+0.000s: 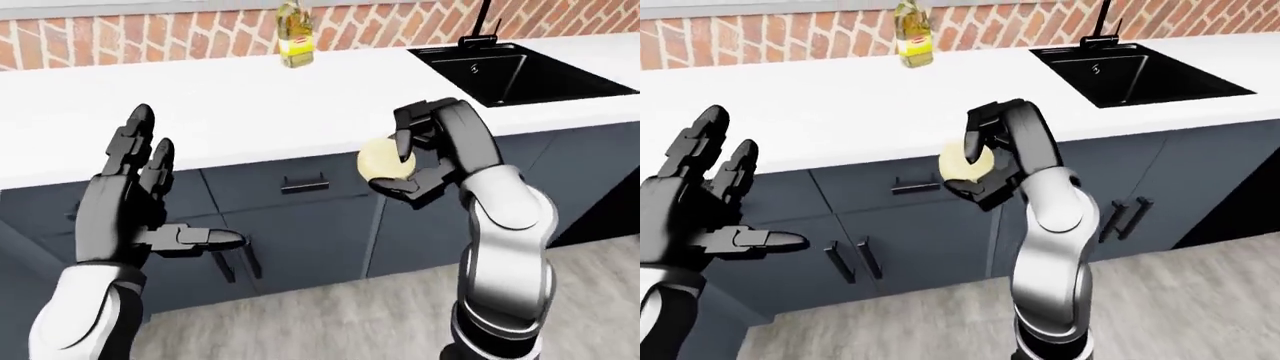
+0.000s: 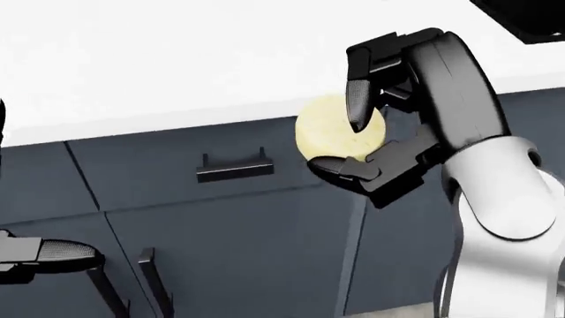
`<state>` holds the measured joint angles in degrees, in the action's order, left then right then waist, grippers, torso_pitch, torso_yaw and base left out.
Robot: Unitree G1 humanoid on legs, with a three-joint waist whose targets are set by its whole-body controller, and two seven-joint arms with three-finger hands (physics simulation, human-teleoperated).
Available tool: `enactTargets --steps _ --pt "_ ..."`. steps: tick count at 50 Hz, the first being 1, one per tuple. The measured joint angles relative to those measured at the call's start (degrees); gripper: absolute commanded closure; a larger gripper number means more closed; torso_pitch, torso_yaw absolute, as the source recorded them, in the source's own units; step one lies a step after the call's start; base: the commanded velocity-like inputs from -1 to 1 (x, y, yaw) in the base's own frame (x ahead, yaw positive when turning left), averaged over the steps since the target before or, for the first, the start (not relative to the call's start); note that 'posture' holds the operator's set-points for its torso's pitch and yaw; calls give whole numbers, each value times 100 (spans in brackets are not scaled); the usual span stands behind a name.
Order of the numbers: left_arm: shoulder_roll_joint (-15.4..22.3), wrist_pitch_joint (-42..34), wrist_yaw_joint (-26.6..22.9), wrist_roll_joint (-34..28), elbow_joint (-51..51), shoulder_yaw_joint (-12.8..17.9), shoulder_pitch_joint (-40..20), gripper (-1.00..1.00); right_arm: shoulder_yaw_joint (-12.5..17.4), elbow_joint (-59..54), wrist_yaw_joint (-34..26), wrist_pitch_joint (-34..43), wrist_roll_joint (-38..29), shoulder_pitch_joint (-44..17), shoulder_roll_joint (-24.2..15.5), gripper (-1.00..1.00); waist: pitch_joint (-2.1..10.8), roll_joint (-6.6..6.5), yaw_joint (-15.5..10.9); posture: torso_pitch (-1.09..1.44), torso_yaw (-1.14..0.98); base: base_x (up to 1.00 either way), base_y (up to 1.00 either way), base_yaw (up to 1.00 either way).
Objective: Pick up the wedge of cheese and place it on the slice of bread to prepare a simple cheese on bread dish.
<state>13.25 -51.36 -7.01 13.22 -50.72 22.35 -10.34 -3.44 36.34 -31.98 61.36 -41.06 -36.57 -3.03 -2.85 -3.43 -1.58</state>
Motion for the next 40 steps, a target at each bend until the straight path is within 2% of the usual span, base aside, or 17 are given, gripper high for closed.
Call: enactTargets --steps 4,5,6,8,10,15,17,18,22,25,27,28,30,32,37,39,40 --pt "-9 91 -20 -23 -17 -10 9 -100 17 -13 124 -183 94 -9 6 100 -1 314 -74 0 0 0 -100 0" --pt "-11 109 -25 -33 -6 -8 15 -100 12 -57 146 -205 128 -8 2 100 31 443 -86 0 0 2 -100 0" --pt "-13 134 -33 -43 5 -15 15 -100 13 -91 164 -215 154 -2 -11 100 82 628 -86 0 0 2 -100 0" --pt "-127 149 -75 -31 61 -133 106 -100 82 -172 184 -168 172 146 -79 100 4 583 27 0 0 2 -100 0" --pt "-110 81 -121 -4 149 -172 110 -100 143 -212 205 -64 143 160 -100 100 16 574 72 0 0 2 -100 0" --pt "-55 76 -98 -17 -10 -11 35 -100 80 -37 252 -113 167 34 -95 100 -102 143 87 0 0 2 -100 0" --pt "-27 95 -82 -17 -102 34 2 -100 52 -34 261 -160 203 -22 -80 100 -102 -51 -23 0 0 2 -100 0" --pt "-34 78 -73 -19 -100 37 20 -100 26 -52 259 -171 230 29 -60 100 -119 -62 -43 0 0 2 -100 0" --pt "18 -155 -44 -7 -66 21 -86 -100 14 -222 205 -32 324 -90 -102 100 87 -102 13 0 0 2 -100 0" --pt "104 -237 -29 60 -196 89 -240 -100 77 -98 275 -128 326 -231 -122 100 26 121 -29 0 0 3 -100 0" --pt "165 -305 -2 107 -292 144 -334 -100 82 -53 309 -169 329 -270 -134 100 47 419 -21 0 0 3 -100 0" --pt "135 -342 13 137 -333 137 -378 -100 100 -73 315 -169 334 -279 -178 100 64 508 32 0 0 2 -100 0" --pt "109 -466 2 235 -325 16 -353 -100 184 -154 315 -68 306 -187 -224 100 -43 484 132 0 0 2 -100 0" --pt "160 -580 -6 305 -260 14 -363 -100 202 -217 309 68 274 -229 -220 100 -33 432 149 0 0 1 -100 0" --pt "231 -548 71 300 -342 136 -406 -100 108 -102 351 -43 335 -274 -186 100 -108 144 124 0 0 0 -100 0" --pt "263 -504 91 301 -366 181 -431 -100 92 -111 368 -68 359 -338 -160 100 -84 -30 3 0 0 0 -100 0" --pt "257 -509 99 304 -342 197 -408 -100 59 -106 369 -71 372 -276 -133 100 -106 -26 -30 0 0 0 -100 0"
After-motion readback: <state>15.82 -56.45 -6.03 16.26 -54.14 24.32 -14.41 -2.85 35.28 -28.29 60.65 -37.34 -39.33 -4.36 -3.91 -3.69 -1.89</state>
